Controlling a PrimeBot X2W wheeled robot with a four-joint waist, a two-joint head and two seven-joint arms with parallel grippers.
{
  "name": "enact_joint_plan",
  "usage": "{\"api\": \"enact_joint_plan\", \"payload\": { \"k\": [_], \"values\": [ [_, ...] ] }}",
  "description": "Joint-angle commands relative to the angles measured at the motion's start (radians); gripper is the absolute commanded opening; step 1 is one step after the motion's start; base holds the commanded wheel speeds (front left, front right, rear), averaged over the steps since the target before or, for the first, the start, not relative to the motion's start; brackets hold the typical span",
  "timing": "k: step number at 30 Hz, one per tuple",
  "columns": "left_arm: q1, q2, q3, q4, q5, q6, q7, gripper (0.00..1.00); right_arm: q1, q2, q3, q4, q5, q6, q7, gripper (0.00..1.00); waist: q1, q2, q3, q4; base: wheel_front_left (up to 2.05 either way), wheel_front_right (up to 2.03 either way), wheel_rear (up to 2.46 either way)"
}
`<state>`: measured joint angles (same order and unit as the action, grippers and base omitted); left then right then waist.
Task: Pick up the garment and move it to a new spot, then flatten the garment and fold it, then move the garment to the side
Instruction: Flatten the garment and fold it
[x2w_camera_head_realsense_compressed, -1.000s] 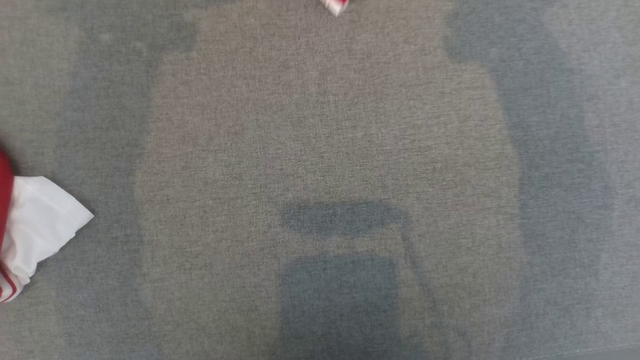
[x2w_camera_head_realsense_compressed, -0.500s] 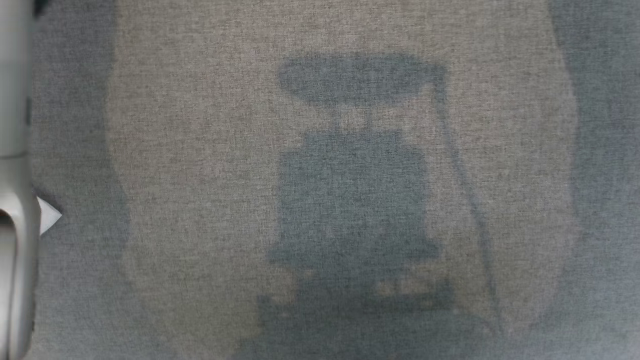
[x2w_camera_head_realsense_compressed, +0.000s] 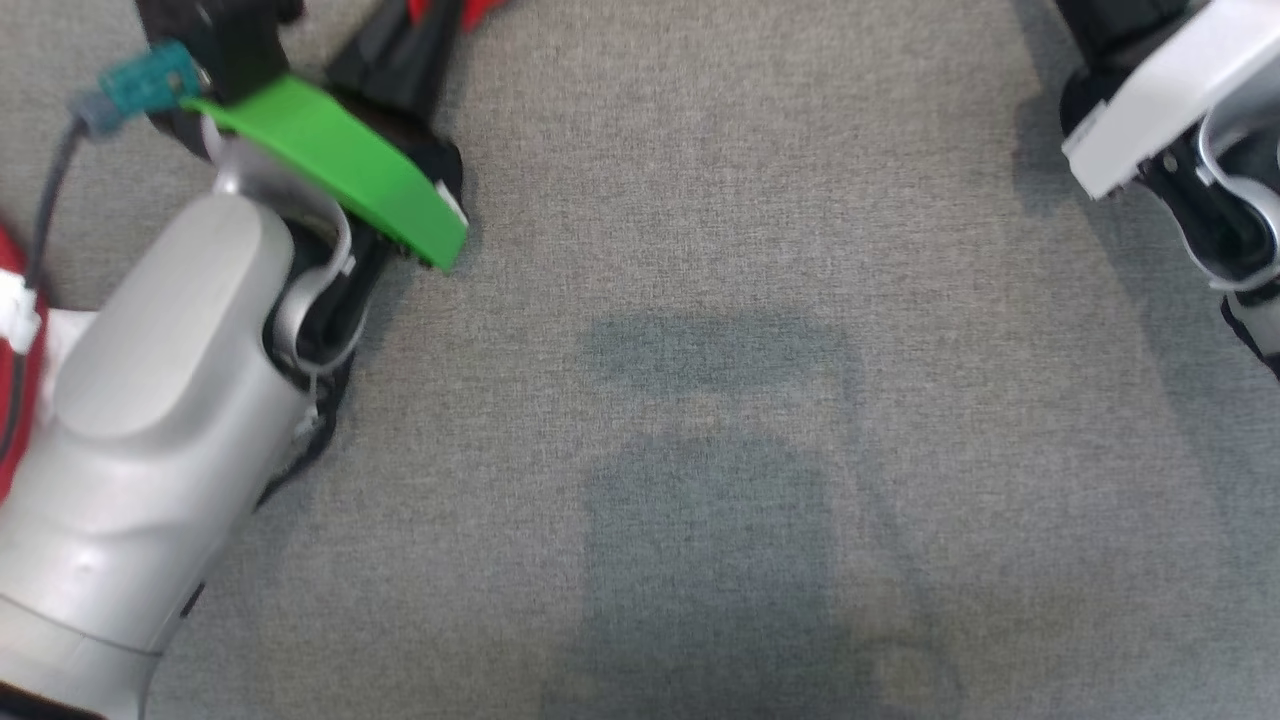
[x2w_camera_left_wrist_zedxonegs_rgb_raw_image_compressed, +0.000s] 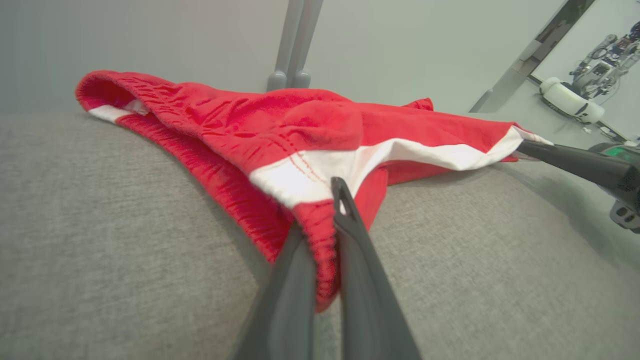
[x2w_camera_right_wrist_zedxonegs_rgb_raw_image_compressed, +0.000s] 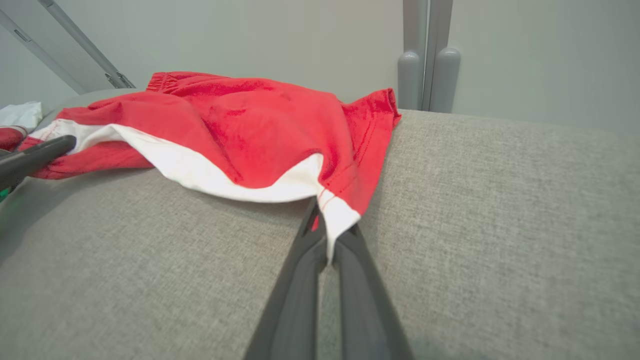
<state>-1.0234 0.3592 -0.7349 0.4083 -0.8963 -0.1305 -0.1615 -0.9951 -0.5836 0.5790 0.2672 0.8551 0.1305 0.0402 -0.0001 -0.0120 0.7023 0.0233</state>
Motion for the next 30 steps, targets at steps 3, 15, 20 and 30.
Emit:
{"api": "enact_joint_plan", "payload": {
  "k": [3,15,20,30],
  "values": [
    [0.123,0.078,-0.068,-0.124,-0.069,0.0,0.013,0.0,0.13,-0.069,0.012,-0.068,0.061,0.0,0.03,0.0,0.0001,0.012,-0.172,-0.001,0.0,0.0,0.0],
    [0.473,0.226,-0.202,-0.397,-0.141,0.026,-0.04,0.0,0.604,-0.254,-0.037,-0.273,0.248,0.0,0.106,0.0,0.0001,0.012,-0.4,0.01,0.0,0.0,0.0],
    [0.622,0.212,-0.22,-0.454,-0.161,0.073,-0.08,0.0,0.807,-0.294,-0.105,-0.323,0.311,0.0,0.1,0.0,0.0001,0.012,-0.456,0.01,0.0,0.0,0.0],
    [0.845,0.174,-0.226,-0.554,-0.179,0.137,-0.101,0.0,1.161,-0.357,-0.274,-0.449,0.394,0.0,0.101,0.0,0.0001,0.012,-0.516,0.018,0.0,0.0,0.0]
  ]
}}
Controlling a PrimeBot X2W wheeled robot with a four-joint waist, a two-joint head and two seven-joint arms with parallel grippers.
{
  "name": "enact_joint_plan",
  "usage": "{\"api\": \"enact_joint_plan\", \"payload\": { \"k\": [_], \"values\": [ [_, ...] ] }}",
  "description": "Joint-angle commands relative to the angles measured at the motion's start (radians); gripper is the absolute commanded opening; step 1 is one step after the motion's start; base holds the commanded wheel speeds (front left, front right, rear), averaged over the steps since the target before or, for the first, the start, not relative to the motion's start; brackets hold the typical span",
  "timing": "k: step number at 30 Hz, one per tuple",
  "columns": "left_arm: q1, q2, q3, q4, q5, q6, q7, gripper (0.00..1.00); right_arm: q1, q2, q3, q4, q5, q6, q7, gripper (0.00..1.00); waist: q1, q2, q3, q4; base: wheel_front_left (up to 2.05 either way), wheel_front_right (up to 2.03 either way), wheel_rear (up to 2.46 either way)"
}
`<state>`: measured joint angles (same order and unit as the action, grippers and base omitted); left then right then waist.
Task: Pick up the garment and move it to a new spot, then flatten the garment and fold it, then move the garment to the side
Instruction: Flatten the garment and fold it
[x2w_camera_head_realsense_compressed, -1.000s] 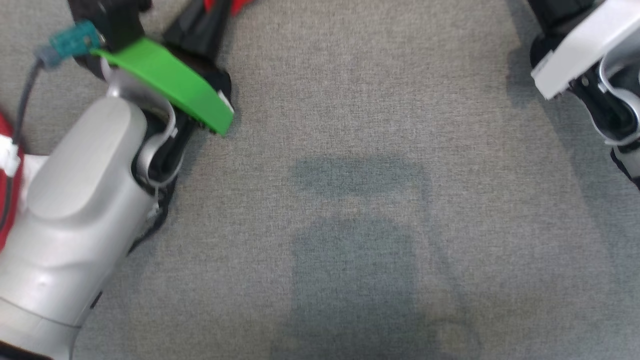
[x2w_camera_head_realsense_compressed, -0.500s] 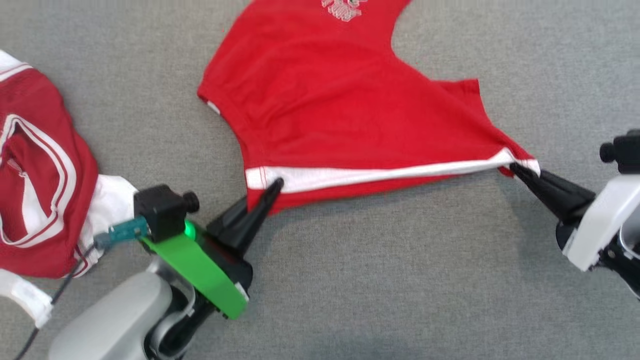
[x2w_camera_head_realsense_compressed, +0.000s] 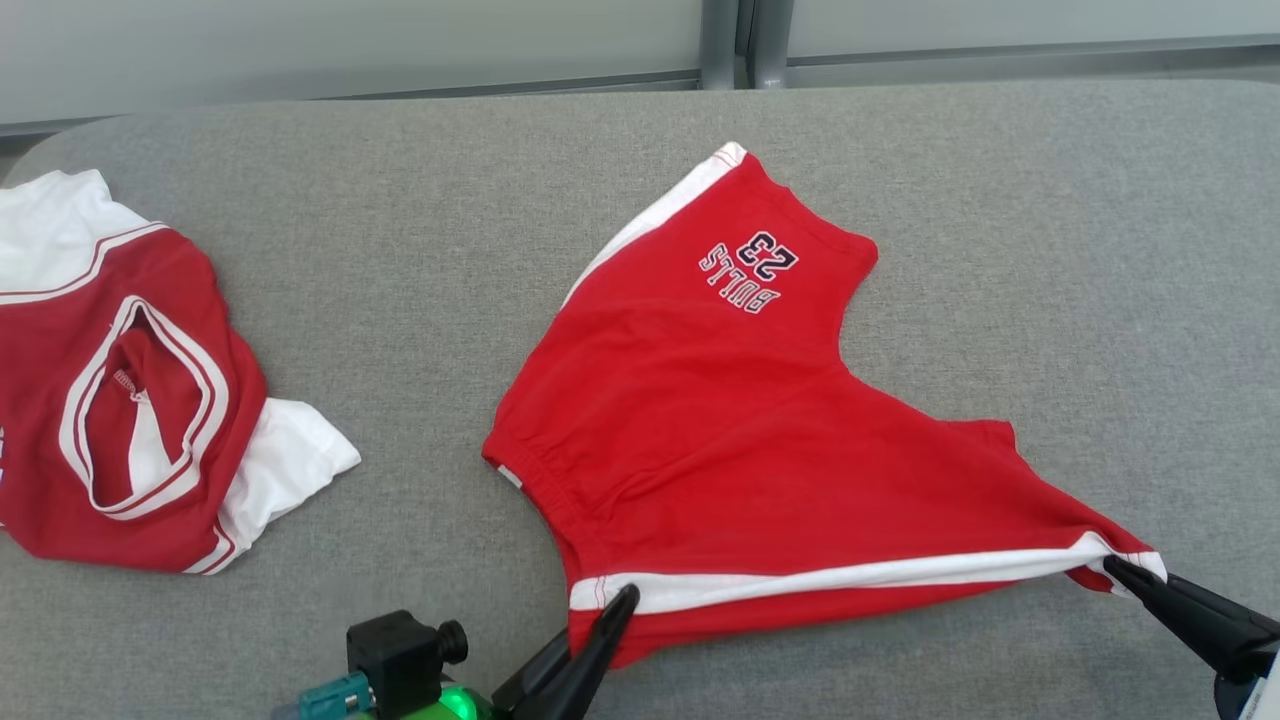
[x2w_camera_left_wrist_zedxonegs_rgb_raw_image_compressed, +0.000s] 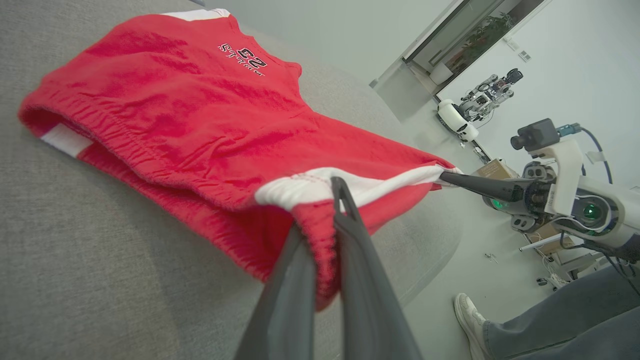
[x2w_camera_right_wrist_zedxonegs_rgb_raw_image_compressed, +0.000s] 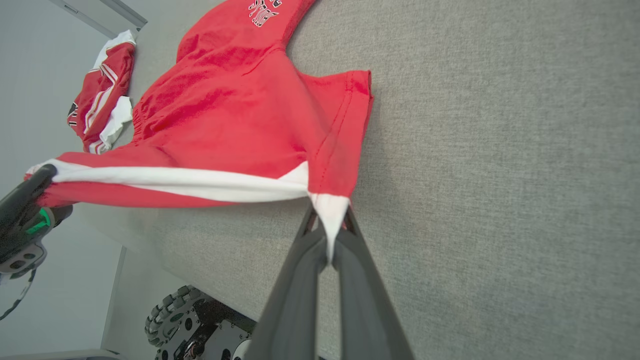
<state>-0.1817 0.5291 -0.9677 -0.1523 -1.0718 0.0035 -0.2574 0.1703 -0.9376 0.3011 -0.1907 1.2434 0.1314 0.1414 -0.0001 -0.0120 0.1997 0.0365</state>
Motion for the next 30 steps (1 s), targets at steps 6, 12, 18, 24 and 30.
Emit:
{"api": "enact_joint_plan", "payload": {
  "k": [6,12,18,24,30],
  "values": [
    [0.02,0.017,0.018,-0.062,-0.016,0.032,0.005,0.0,0.05,0.005,-0.121,-0.091,0.017,-0.001,0.045,0.0,0.0001,0.012,0.027,0.005,0.0,0.0,0.0],
    [-0.095,-0.005,0.062,-0.052,-0.034,0.05,0.06,0.0,-0.137,0.036,-0.184,-0.062,-0.013,-0.001,0.187,0.0,0.0001,0.012,0.132,0.048,0.0,0.0,0.0],
    [-0.245,-0.077,0.103,0.032,-0.042,0.068,0.107,0.0,-0.45,0.099,-0.196,0.031,-0.073,-0.001,0.402,0.0,0.0001,0.012,0.236,0.137,0.0,0.0,0.0],
    [-0.346,-0.153,0.133,0.125,-0.057,0.084,0.117,0.0,-0.764,0.259,-0.165,0.163,-0.218,-0.001,0.581,0.0,0.0001,0.012,0.296,0.208,0.0,0.0,0.0],
    [-0.42,-0.233,0.142,0.217,-0.067,0.098,0.119,0.0,-0.937,0.368,-0.145,0.26,-0.368,-0.001,0.723,0.0,0.0001,0.012,0.326,0.278,0.0,0.0,0.0]
  ]
}}
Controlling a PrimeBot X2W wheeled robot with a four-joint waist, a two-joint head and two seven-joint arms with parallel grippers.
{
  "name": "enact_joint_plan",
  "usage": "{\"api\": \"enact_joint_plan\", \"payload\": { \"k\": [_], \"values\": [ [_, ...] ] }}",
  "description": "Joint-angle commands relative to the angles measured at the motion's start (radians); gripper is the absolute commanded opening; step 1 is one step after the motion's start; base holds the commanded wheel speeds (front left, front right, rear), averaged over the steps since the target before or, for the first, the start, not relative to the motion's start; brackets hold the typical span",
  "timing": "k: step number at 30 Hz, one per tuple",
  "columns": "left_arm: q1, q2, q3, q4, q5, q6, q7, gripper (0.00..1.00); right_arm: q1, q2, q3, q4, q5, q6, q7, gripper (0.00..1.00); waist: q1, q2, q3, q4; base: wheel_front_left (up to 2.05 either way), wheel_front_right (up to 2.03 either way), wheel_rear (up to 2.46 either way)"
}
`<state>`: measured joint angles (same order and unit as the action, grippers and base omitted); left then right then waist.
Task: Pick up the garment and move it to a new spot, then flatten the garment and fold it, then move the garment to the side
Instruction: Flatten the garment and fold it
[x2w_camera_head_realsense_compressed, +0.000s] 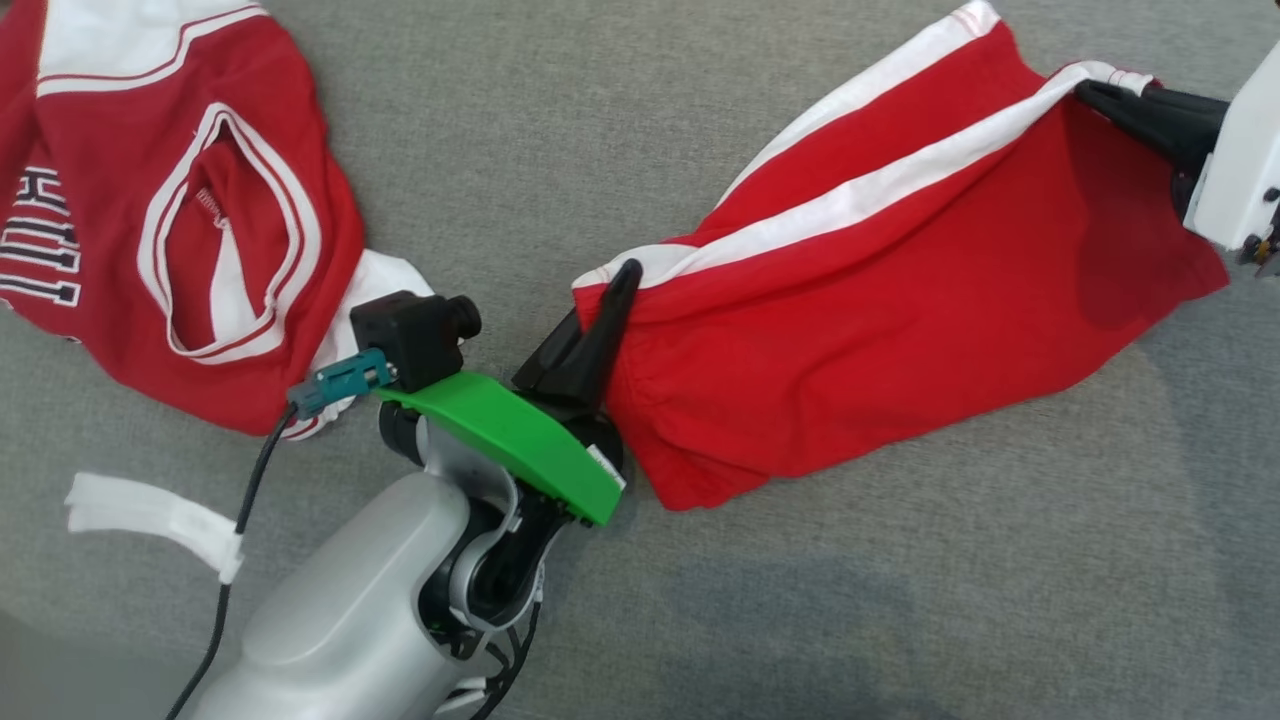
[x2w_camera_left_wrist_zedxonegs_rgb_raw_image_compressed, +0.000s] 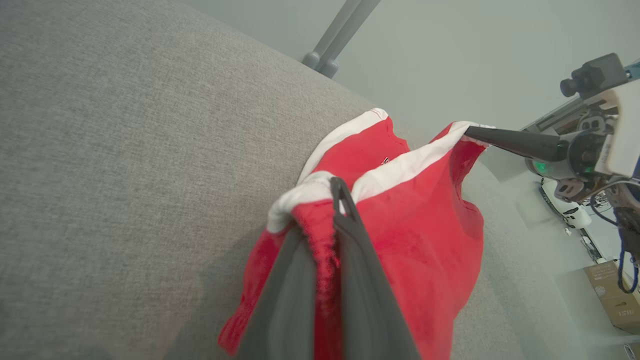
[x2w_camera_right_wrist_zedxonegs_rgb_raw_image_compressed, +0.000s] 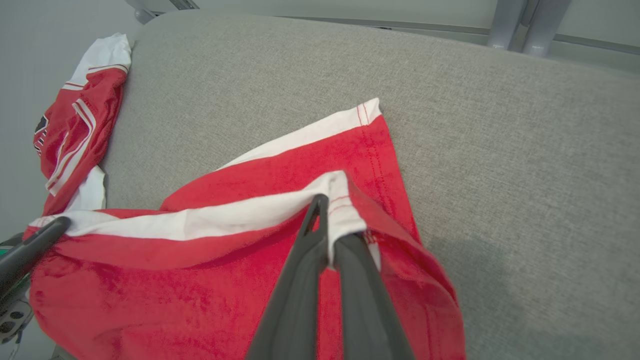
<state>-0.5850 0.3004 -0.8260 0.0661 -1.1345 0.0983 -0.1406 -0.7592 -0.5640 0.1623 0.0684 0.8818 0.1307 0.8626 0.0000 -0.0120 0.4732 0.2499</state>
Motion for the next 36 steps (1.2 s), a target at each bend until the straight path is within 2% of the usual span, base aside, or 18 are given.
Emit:
{"api": "enact_joint_plan", "payload": {
  "k": [1,12,22,28,29,30,31,36],
  "values": [
    [-0.025,-0.018,-0.001,0.013,-0.002,0.006,0.003,0.0,-0.02,0.001,-0.007,0.012,-0.024,0.0,0.019,0.0,0.0,0.012,0.053,0.073,0.0,0.0,0.0],
    [-0.044,-0.115,-0.013,0.117,-0.014,-0.003,-0.029,0.0,-0.103,0.043,-0.042,0.07,-0.158,0.0,0.108,0.0,0.0,0.012,0.047,0.127,0.0,0.0,0.0],
    [-0.085,-0.153,-0.029,0.175,0.001,-0.017,-0.027,0.0,-0.114,0.052,-0.078,0.111,-0.225,0.0,0.124,0.0,0.0,0.012,0.054,0.137,0.0,0.0,0.0],
    [-0.112,-0.16,-0.039,0.205,0.01,0.0,-0.005,0.0,-0.106,0.058,-0.077,0.117,-0.261,0.0,0.119,0.0,0.0,0.012,0.056,0.133,0.0,0.0,0.0],
    [-0.113,-0.16,-0.038,0.211,0.01,0.009,-0.004,0.21,-0.107,0.057,-0.074,0.118,-0.269,0.0,0.111,0.0,0.0,0.012,0.057,0.133,0.0,0.0,0.0],
    [-0.116,-0.16,-0.041,0.214,0.015,0.015,0.001,0.57,-0.11,0.056,-0.069,0.12,-0.277,0.0,0.104,0.26,0.0,0.012,0.058,0.131,0.0,0.0,0.0],
    [-0.119,-0.162,-0.043,0.215,0.015,0.027,0.01,1.0,-0.118,0.065,-0.073,0.125,-0.291,0.0,0.075,1.0,0.0,0.012,0.056,0.129,0.0,0.0,0.0],
    [-0.116,-0.136,-0.049,0.205,0.037,0.074,0.021,1.0,-0.129,0.086,-0.059,0.142,-0.29,0.0,0.015,1.0,0.0,0.012,0.043,0.114,0.0,0.0,0.0]
  ]
}}
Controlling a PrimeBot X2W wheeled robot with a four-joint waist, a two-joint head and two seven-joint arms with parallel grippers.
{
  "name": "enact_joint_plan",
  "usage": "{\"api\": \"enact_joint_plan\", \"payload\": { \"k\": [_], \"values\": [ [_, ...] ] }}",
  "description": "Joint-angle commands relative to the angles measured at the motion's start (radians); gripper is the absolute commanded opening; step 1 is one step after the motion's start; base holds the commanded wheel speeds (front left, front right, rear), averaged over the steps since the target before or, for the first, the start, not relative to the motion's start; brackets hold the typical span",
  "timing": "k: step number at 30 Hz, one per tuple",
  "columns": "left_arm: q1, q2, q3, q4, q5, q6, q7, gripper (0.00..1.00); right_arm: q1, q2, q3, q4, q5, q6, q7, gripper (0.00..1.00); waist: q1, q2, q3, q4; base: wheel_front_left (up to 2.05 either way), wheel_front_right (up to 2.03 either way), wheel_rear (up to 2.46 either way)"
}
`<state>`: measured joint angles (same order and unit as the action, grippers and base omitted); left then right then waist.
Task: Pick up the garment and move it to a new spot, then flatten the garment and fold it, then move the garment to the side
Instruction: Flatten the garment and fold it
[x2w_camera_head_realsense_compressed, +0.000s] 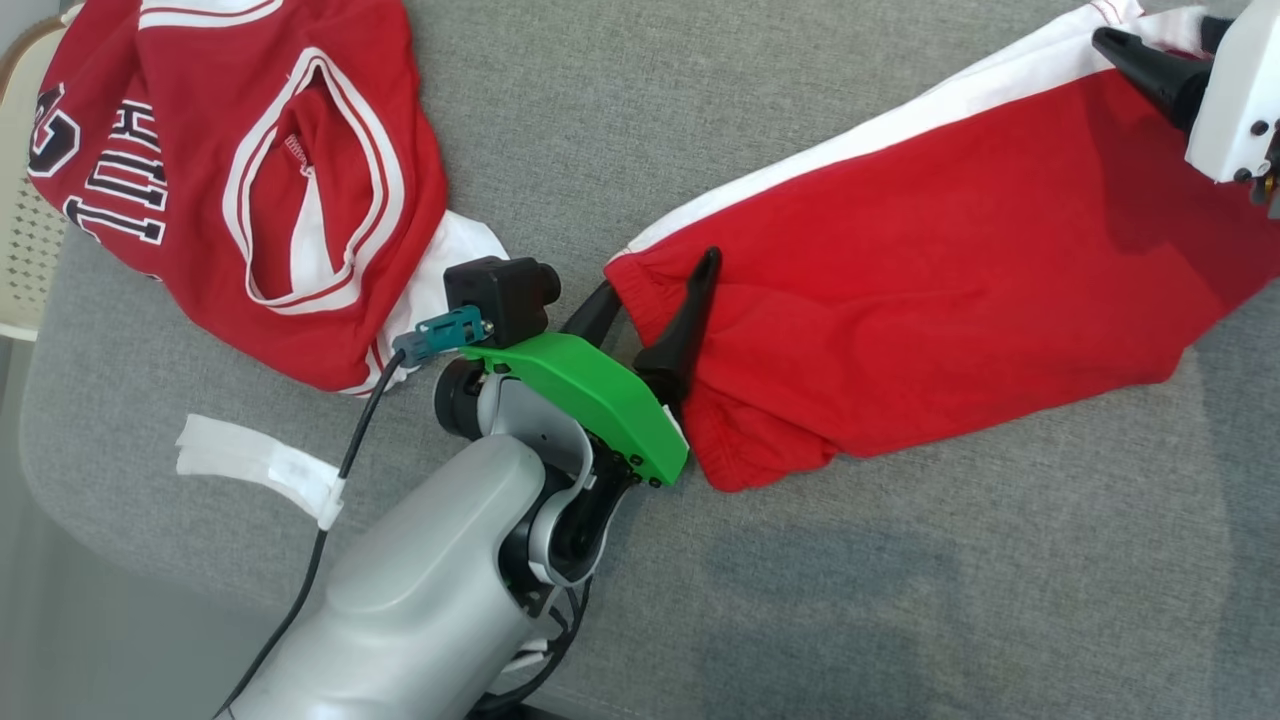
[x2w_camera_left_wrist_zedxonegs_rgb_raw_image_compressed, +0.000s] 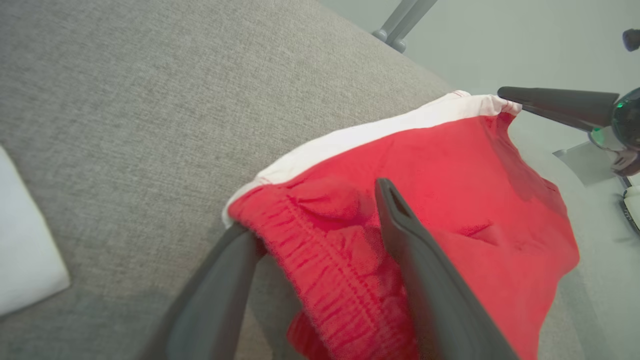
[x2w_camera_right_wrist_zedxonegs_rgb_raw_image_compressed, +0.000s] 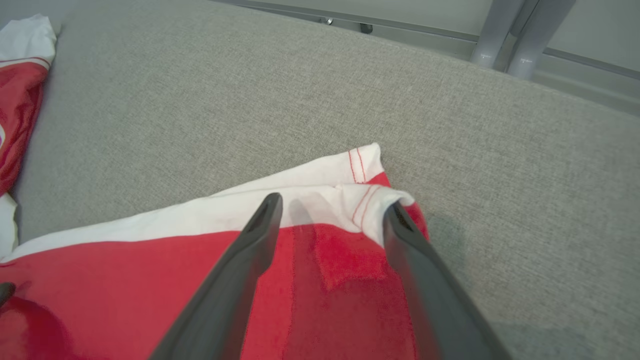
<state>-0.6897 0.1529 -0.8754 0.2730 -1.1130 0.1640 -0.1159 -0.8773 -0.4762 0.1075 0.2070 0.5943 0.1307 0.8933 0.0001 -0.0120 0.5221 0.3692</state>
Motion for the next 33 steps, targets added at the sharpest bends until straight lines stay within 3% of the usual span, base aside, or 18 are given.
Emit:
{"api": "enact_joint_plan", "payload": {
  "k": [1,19,28,33],
  "values": [
    [-0.011,0.018,-0.003,-0.005,0.026,0.021,-0.004,1.0,-0.012,0.001,-0.006,0.008,-0.001,0.0,-0.031,1.0,-0.0001,0.012,-0.011,-0.009,0.0,0.0,0.0],
    [0.111,0.156,-0.046,-0.164,0.121,0.191,-0.015,1.0,0.079,-0.052,0.028,-0.029,0.097,0.0,-0.103,1.0,-0.0001,0.012,-0.102,-0.057,0.0,0.0,0.0],
    [0.143,0.211,-0.045,-0.209,0.206,0.231,-0.097,1.0,0.141,-0.081,0.004,-0.016,0.091,0.0,-0.12,1.0,-0.0001,0.012,-0.13,-0.042,0.0,0.0,0.0],
    [0.177,0.21,-0.031,-0.262,0.262,0.248,-0.136,1.0,0.193,-0.109,0.012,-0.006,0.066,0.0,-0.105,1.0,-0.0001,0.012,-0.139,-0.015,0.0,0.0,0.0]
  ]
}}
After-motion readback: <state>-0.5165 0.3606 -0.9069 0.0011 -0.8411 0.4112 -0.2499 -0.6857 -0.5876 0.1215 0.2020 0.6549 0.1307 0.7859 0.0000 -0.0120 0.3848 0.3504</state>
